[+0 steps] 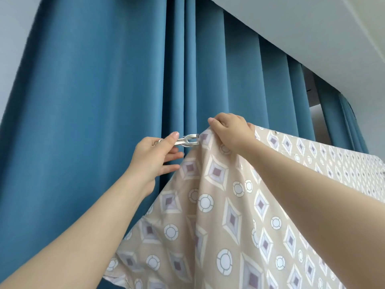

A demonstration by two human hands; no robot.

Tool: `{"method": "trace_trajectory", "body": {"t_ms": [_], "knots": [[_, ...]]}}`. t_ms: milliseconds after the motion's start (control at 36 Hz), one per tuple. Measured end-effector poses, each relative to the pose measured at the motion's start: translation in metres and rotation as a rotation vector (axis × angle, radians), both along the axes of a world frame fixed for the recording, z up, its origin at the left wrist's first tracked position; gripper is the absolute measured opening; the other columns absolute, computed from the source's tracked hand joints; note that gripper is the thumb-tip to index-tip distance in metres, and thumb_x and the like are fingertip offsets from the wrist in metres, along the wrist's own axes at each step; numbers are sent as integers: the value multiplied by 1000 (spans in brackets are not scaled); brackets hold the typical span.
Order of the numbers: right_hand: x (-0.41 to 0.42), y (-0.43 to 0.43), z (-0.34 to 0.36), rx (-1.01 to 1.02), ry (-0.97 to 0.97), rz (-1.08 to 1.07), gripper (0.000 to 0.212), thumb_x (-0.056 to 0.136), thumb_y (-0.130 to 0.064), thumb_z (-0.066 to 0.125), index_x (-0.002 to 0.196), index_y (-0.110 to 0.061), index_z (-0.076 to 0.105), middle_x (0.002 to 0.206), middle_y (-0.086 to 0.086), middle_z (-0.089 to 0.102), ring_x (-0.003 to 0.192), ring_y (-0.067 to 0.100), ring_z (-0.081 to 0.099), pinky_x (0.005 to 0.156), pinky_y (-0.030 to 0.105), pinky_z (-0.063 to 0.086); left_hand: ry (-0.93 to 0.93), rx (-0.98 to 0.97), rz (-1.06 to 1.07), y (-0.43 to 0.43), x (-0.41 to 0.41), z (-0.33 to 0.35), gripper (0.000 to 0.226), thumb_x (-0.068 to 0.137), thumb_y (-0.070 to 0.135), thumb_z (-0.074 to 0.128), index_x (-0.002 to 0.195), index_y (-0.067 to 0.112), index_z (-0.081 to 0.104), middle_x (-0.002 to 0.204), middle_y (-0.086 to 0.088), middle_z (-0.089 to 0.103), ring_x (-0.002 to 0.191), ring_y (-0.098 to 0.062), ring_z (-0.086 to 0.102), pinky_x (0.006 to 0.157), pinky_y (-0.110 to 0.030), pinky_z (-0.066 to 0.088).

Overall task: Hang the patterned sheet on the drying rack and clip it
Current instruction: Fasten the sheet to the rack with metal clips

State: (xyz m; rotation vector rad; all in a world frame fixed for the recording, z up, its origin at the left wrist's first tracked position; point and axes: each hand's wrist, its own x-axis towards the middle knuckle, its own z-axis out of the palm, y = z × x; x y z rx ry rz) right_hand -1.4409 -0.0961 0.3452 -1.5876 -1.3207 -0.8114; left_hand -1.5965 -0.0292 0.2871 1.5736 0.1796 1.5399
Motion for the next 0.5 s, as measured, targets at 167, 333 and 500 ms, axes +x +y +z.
{"method": "trace_trajectory", "body": {"t_ms": [167,333,500], "knots": [[0,-1,0,17,22,44,44,97,-48,27,88,-19,58,102,-4,52,123,19,37,93,35,19,-38,49,24,-9,-3,6,24,87,35,60,86,13,51,87,-5,60,77,-12,69,64,-33,58],[-6,-3,-4,70,-67,236,49,95,-48,36,92,-13,69,117,-12,58,129,9,27,96,29,12,-16,50,-17,-23,2,22,23,88,36,58,78,17,53,85,-2,61,76,-13,67,67,-31,56],[-8,-5,-1,107,83,544,55,77,-60,49,86,-10,69,108,8,61,105,15,51,97,37,34,110,56,-52,-21,6,19,31,89,50,47,92,20,57,84,0,64,73,-13,62,64,-24,48]]}}
